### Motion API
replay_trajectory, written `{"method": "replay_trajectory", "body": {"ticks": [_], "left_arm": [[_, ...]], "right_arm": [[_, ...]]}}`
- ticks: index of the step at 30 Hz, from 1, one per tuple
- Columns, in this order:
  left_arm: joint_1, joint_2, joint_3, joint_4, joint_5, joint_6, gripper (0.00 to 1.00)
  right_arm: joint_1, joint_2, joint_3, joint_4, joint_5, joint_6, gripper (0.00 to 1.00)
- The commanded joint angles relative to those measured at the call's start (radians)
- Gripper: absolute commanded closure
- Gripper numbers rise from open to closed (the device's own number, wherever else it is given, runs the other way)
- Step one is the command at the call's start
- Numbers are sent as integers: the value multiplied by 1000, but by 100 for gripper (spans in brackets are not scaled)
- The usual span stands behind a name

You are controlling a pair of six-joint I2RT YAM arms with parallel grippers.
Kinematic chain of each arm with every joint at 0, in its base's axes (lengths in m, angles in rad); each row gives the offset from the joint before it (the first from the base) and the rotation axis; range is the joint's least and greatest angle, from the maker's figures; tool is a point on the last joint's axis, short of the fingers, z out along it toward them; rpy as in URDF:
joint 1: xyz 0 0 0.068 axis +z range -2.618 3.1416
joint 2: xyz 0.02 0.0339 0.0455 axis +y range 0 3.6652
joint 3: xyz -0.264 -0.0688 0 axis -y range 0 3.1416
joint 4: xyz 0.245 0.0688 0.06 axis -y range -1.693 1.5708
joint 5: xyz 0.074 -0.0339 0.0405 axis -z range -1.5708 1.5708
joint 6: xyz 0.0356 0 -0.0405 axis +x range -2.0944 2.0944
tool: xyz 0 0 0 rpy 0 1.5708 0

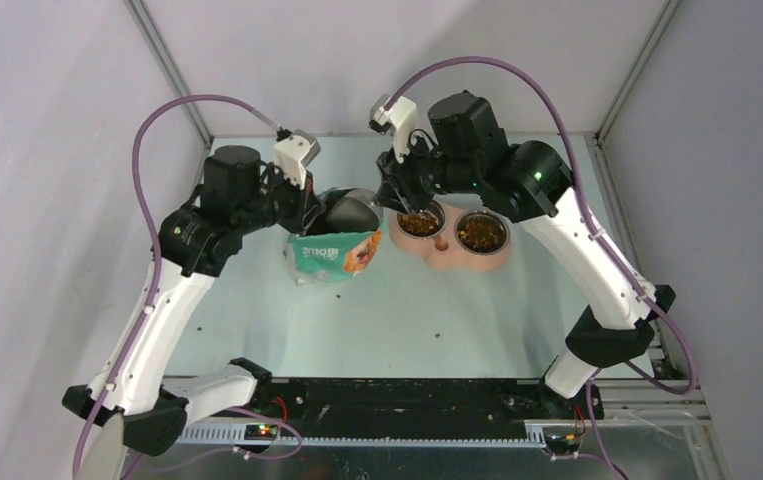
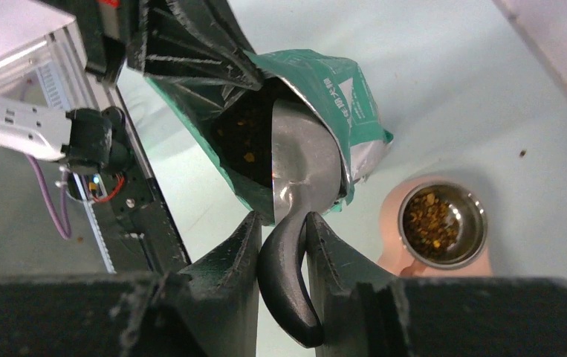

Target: Serve the pet food

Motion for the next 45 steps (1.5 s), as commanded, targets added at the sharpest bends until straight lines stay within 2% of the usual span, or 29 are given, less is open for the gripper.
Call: {"method": "replay_trajectory", "body": {"ticks": [1, 6, 10, 17, 22, 26, 33, 36, 45], "left_arm": [[-16, -14, -10, 69, -14, -91, 100], [-38, -9, -11, 113, -74, -151, 100], [-39, 9, -17, 149, -132, -199, 100], [-39, 30, -3, 200, -258, -244, 100], [-39, 44, 4, 215, -268, -260, 100], [-37, 42, -2, 228, -280, -246, 100], [-29, 25, -10, 237, -292, -211, 100], [-18, 27, -10, 238, -292, -201, 100], [17, 28, -24, 249, -291, -97, 100]], "right_arm": [[-3, 72, 66, 20, 206, 152, 100], [15, 165, 109, 38, 328, 267, 100], [25, 218, 119, 63, 367, 297, 100], [32, 226, -14, 154, 467, 322, 100], [44, 243, -110, 175, 461, 339, 100], [57, 269, -145, 173, 388, 353, 100], [49, 279, -153, 202, 25, 416, 100], [33, 259, -168, 226, -80, 461, 100], [-67, 192, -119, 300, -249, 569, 100]]}}
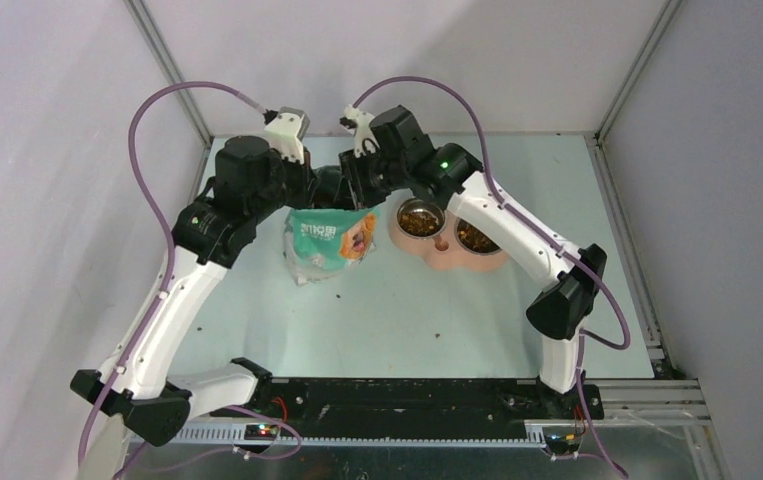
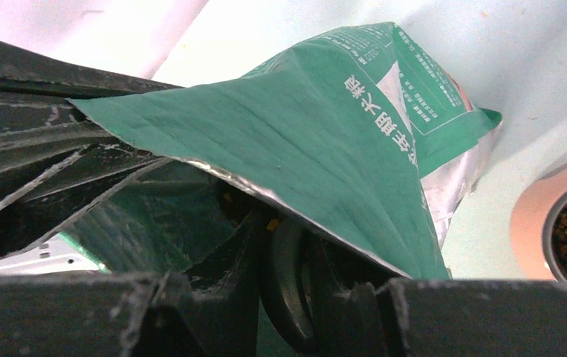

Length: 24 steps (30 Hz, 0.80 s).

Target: Serve the pet food

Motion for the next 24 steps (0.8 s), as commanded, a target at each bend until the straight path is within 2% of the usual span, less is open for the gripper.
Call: {"method": "replay_trajectory", "body": {"ticks": [1, 8, 13, 24], "left_arm": [[46, -9, 20, 52, -20, 99, 100], [83, 9, 93, -20, 23, 244, 100], [88, 20, 123, -60, 23, 280, 100], [90, 53, 192, -83, -21, 361, 100]], "right_arm": [[-59, -54, 35, 7, -197, 135, 100], [-161, -27, 115, 70, -259, 264, 100], [-207, -11, 132, 107, -321, 354, 100], [-338, -55, 8, 205, -455, 506, 100]]}}
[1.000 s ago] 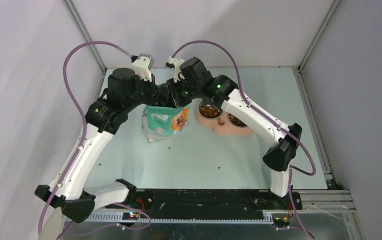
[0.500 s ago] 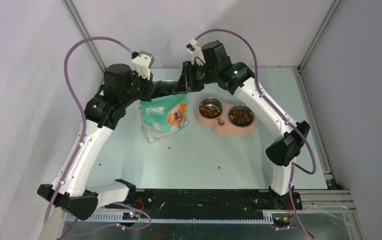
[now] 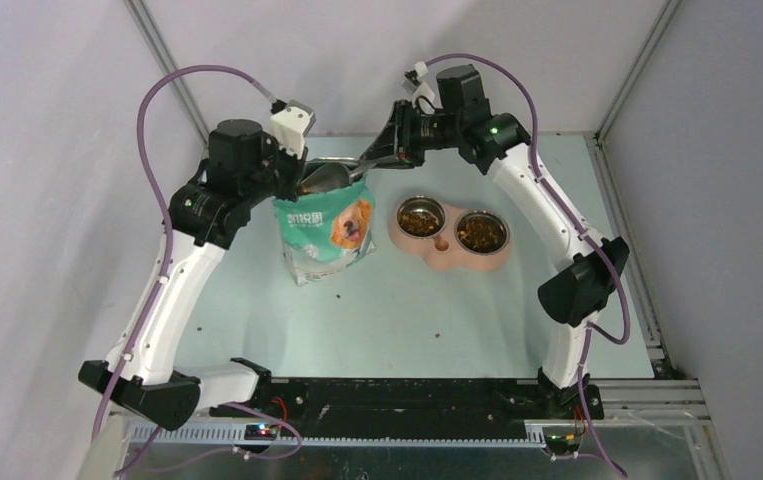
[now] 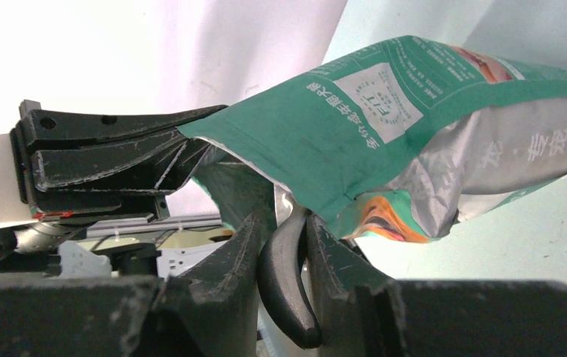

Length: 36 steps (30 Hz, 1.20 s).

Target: Serve the pet food

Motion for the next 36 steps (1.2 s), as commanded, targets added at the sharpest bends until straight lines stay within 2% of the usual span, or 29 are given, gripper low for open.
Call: {"method": "replay_trajectory", "body": {"ticks": [1, 9, 14, 18, 25, 31, 36], "left_arm": [[10, -14, 81, 20, -66, 76, 100], [10, -12, 84, 32, -108, 166, 100], [10, -2, 98, 21, -101, 198, 100], [10, 23, 143, -4, -57, 169, 100], [10, 45, 203, -26, -29, 147, 100], [10, 46, 221, -37, -32, 153, 100], [10, 42, 217, -48, -36, 166, 100]], "right_arm": [[-68, -56, -31, 117, -52, 92, 100], [-117, -76, -116, 198, -138, 207, 100], [-118, -74, -82, 226, -126, 241, 100], [-85, -70, -6, 169, -47, 216, 100], [-47, -80, 82, -17, 188, 133, 100], [-45, -100, 93, 0, 177, 144, 100], [-84, -109, 63, 79, 98, 177, 100]]}}
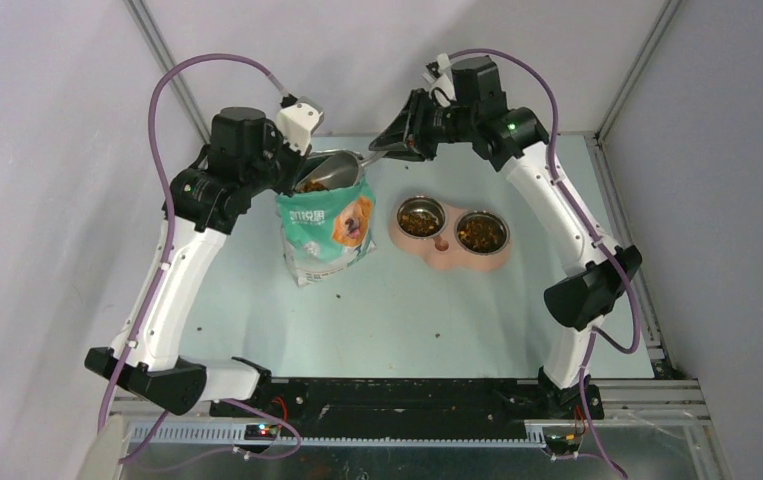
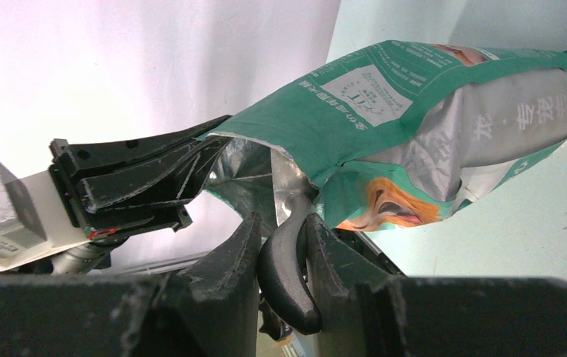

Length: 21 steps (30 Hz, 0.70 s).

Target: Serve the pet food

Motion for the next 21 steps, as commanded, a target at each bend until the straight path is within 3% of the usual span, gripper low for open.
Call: {"method": "replay_trajectory", "body": {"ticks": [1, 9, 13, 21], "left_arm": [[9, -42, 79, 70, -30, 23, 100], [9, -40, 89, 53, -35, 58, 100], [9, -45, 89, 46, -43, 84, 100], [10, -44, 86, 55, -61, 98, 100]], "right_arm": [[-64, -70, 20, 153, -9, 38, 100], [-106, -79, -88, 252, -143, 121, 100], [-136, -102, -212, 398, -237, 197, 100], [-170, -102, -331, 533, -295, 266, 100]]}}
